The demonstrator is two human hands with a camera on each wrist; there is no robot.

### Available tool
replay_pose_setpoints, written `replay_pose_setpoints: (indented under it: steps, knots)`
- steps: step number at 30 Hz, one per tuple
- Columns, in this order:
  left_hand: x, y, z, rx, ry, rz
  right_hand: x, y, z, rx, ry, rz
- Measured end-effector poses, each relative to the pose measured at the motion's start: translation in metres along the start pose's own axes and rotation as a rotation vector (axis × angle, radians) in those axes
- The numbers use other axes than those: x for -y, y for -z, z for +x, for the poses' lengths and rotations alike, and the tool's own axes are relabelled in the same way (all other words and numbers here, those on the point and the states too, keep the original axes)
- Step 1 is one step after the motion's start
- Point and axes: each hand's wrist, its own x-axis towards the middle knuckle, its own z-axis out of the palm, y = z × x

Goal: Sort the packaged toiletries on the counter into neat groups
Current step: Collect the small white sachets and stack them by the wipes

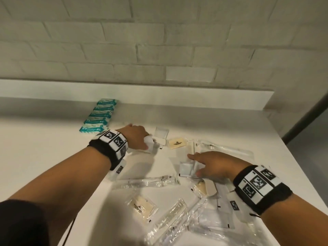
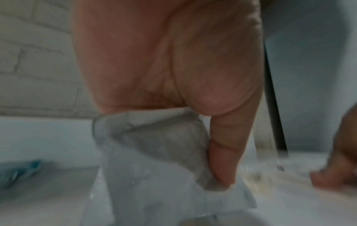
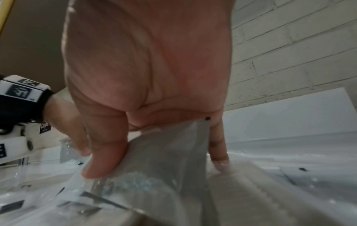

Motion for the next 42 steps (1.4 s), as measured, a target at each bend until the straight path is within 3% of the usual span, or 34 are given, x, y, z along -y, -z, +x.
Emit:
replay_pose_setpoints:
  steps: [6, 15, 20, 24, 26, 27, 29, 31, 33, 36, 40, 42]
  knots:
    - [0.008, 0.019, 0.009, -0.062, 0.133, -0.23, 0.003, 0.007, 0.0, 0.001, -0.005, -0.009]
    - [-0.071, 0.017, 0.058, -0.056, 0.17, -0.273, 0.008, 0.008, -0.001, 0.038, -0.008, -0.048]
    - [-0.084, 0.013, 0.05, -0.064, 0.32, -0.358, 0.009, 0.004, -0.002, 0.026, -0.007, -0.054]
    - [-0.08, 0.004, 0.034, 0.004, 0.215, -0.489, 0.01, 0.001, -0.006, -0.011, -0.01, -0.054]
    - [-0.075, -0.003, 0.025, -0.032, 0.193, -0.602, 0.011, 0.002, -0.009, -0.06, -0.032, -0.037]
    - [-0.072, -0.006, 0.022, -0.09, 0.192, -0.714, 0.011, 0.003, -0.011, -0.117, -0.048, -0.027]
    - [-0.065, -0.009, 0.01, -0.329, 0.138, -1.043, 0.013, 0.009, -0.016, -0.271, -0.075, 0.105]
    - [-0.062, -0.01, -0.005, -0.524, 0.108, -1.315, 0.023, 0.017, -0.021, -0.42, -0.01, 0.442]
    - [-0.068, -0.007, -0.022, -0.602, 0.056, -1.488, 0.043, 0.022, -0.025, -0.472, 0.084, 0.799]
    - [-0.089, 0.0, -0.051, -0.548, -0.063, -1.802, 0.075, 0.016, -0.027, -0.441, 0.138, 1.105]
    - [-0.09, -0.004, -0.081, -0.454, -0.31, -2.027, 0.099, 0.007, -0.036, -0.553, 0.193, 1.155]
    - [-0.08, -0.009, -0.092, -0.382, -0.36, -2.103, 0.104, 0.007, -0.041, -0.546, 0.26, 1.211]
